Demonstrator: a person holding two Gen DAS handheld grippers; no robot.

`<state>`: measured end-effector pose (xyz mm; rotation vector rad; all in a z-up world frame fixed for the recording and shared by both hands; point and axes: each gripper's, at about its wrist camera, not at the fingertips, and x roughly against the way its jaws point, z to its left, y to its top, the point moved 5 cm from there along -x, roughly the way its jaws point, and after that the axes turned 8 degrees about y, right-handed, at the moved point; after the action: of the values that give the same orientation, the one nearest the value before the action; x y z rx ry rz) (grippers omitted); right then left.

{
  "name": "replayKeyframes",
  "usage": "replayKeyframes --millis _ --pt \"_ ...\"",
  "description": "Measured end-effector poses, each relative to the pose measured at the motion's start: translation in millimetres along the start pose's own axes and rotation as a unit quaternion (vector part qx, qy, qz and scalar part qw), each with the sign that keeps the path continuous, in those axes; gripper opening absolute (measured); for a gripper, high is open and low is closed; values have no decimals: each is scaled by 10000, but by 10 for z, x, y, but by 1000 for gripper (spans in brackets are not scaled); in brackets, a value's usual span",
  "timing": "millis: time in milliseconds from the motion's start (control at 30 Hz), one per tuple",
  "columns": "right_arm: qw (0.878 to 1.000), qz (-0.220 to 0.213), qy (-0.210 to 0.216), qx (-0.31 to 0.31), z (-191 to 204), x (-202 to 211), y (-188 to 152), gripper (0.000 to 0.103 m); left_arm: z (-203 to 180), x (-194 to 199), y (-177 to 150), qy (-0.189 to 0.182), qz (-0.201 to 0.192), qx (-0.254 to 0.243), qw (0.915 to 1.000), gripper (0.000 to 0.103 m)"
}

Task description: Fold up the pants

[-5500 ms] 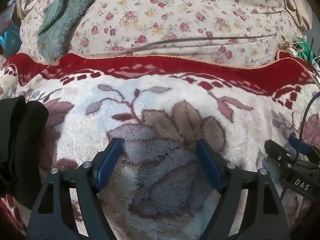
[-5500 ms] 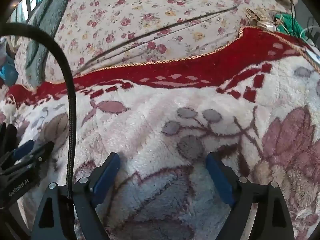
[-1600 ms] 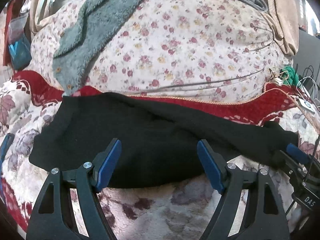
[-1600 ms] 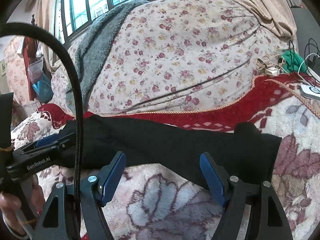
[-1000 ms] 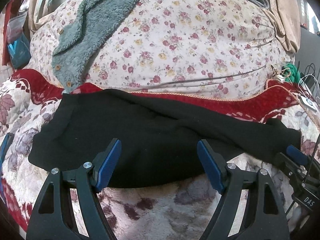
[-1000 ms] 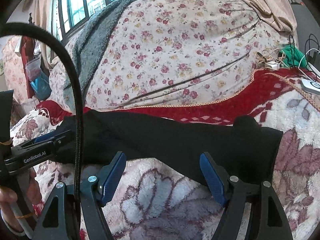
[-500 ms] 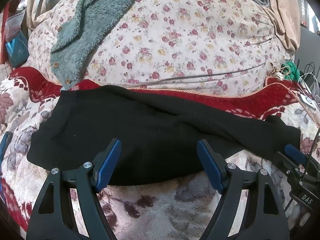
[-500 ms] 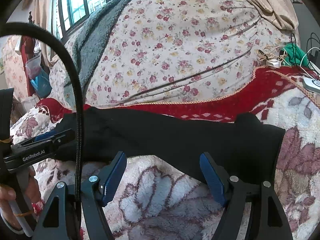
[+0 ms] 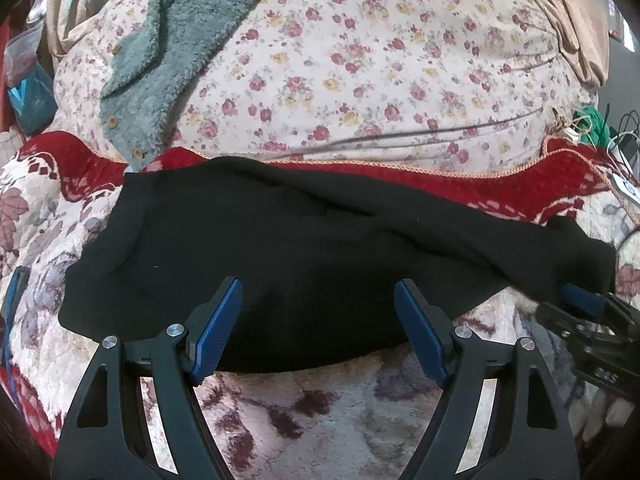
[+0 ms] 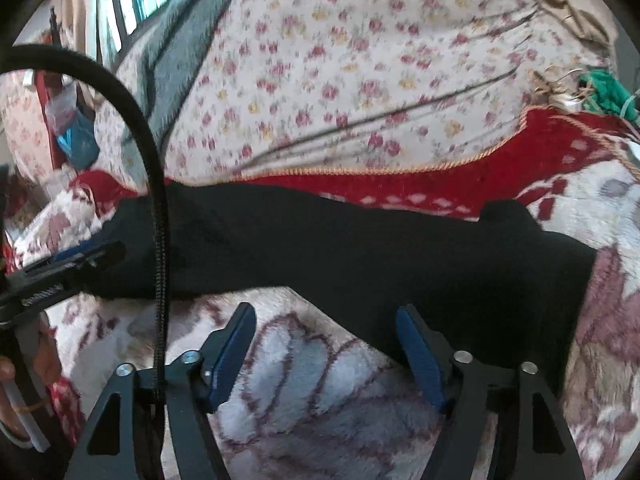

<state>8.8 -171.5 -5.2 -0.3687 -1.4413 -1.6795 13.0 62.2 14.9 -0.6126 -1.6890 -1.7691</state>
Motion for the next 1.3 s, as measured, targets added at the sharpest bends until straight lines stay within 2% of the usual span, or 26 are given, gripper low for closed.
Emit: replayKeyframes --millis 67,133,200,267,300,367,433,467,500,567,700,767,867,1000,1100,1300 --pt "9999 151 25 2 -55 -94 -19 63 -14 -24 -7 5 36 -44 10000 80" --pt "9999 115 -88 65 -94 -110 -1 49 -23 -48 -15 9 86 -77 9999 80" --pt "9994 134 -257 182 -130 -117 39 24 -26 -74 -28 -13 156 -77 9998 80" --pt "9991 113 -340 227 -186 -117 96 8 -30 -92 -37 -46 211 -91 9997 80" --pt "9991 63 -349 229 -207 -101 130 5 -30 -94 -36 -40 211 -97 9997 80" --pt "9993 66 -264 274 -210 -71 189 5 -18 -94 -29 10 173 -104 9998 80" --pt "9994 10 86 339 -110 -9 206 5 -7 -94 -21 29 154 -101 9998 80" --pt "9991 -50 201 364 -42 23 205 10 -4 -98 -17 12 159 -91 9998 80" --pt "9989 -47 173 435 9 19 198 29 -2 -100 -15 -6 168 -78 9998 80" --pt "9975 108 -16 704 103 -51 148 61 -1 -108 -22 -50 204 -61 9998 80" --pt "9933 334 -446 1009 138 -198 58 61 -28 -113 -32 -83 230 -72 9997 80" --pt "9923 402 -512 1058 118 -254 20 59 -48 -126 -38 -87 249 -101 9996 80" --pt "9921 330 -675 1004 38 -259 42 38 -77 -150 -58 -69 288 -156 9994 80" --pt "9953 127 -527 799 -58 -190 125 18 -97 -183 -78 -18 325 -211 9992 80" --pt "9950 -132 -520 842 -19 -90 199 10 -92 -185 -77 -19 329 -190 9993 80" --pt "9908 -395 -764 1040 19 -23 473 6 -70 -171 -62 -32 300 -141 9994 80"
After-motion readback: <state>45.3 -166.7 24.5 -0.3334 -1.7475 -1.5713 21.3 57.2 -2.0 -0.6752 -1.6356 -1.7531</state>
